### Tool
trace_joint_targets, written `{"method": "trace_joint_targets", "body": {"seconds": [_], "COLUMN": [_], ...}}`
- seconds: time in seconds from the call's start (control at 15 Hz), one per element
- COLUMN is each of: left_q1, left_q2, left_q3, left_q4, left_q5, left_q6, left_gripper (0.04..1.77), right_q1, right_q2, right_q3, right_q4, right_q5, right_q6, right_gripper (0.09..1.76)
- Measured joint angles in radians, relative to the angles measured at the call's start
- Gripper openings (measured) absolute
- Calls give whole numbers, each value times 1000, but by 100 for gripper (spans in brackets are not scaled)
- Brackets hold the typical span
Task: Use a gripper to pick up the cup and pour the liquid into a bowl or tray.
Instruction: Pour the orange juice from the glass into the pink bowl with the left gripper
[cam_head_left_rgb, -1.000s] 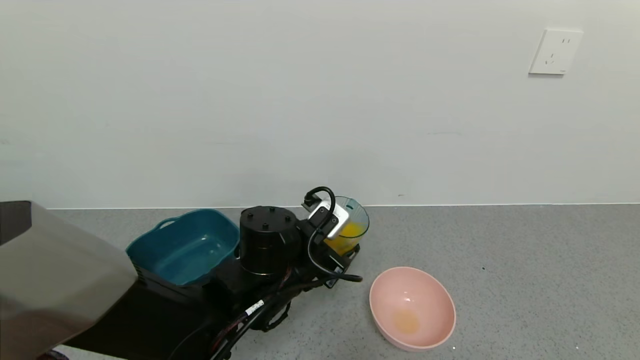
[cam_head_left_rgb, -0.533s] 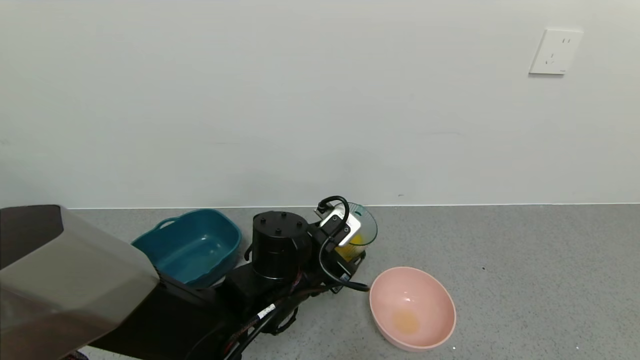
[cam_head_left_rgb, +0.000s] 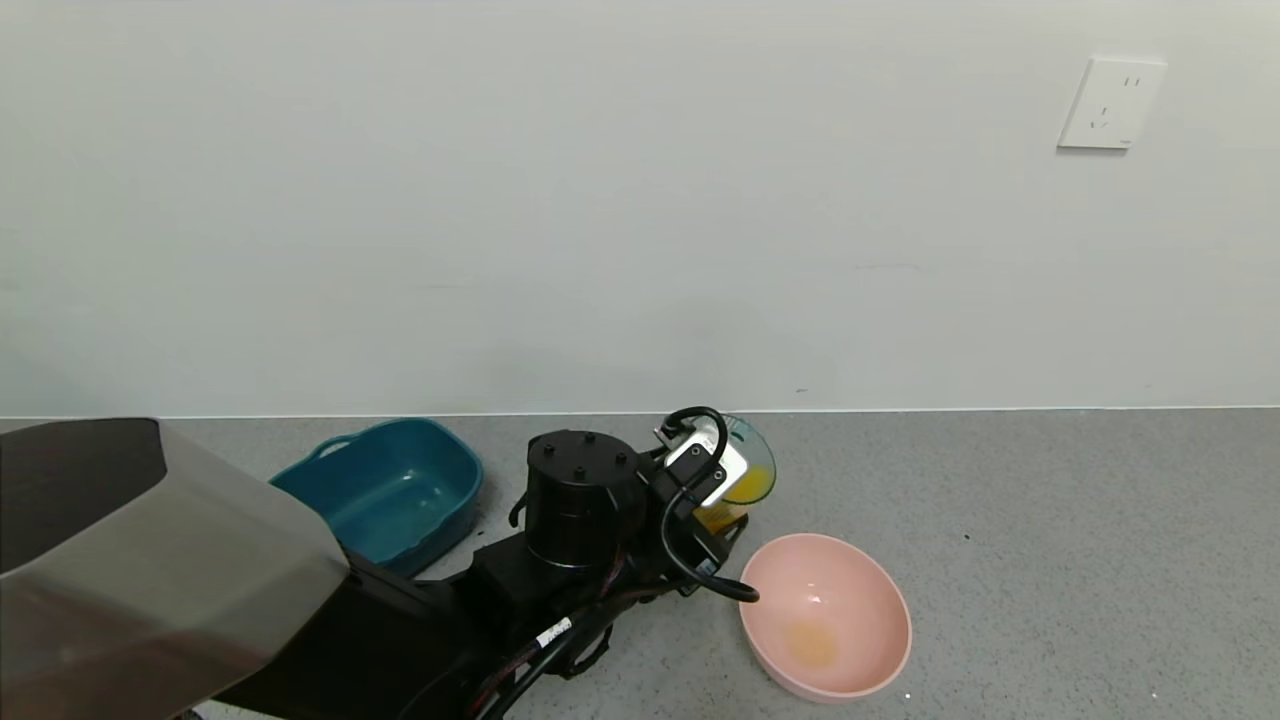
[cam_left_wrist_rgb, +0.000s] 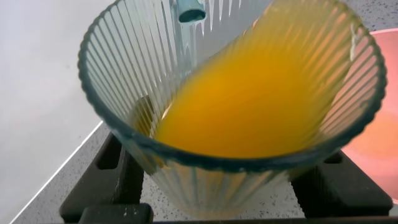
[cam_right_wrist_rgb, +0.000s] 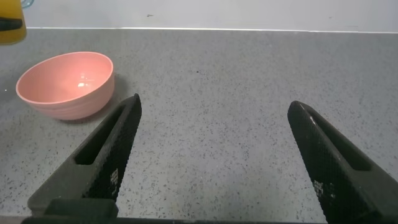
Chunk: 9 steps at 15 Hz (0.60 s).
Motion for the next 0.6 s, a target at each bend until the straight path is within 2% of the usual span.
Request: {"method": "trace_joint_targets", "body": {"seconds": [0.6], "left_q1": [-26], "left_q2": [7], "left_q3": [3], "left_q4": [8], "left_q5": [1], "left_q6": [56], "left_gripper": [131], "right_q1": [0], "right_q2": [0], "right_q3": [0], "right_q4": [0], "right_q5": [0], "right_q6": [0], "right_gripper": [171]}}
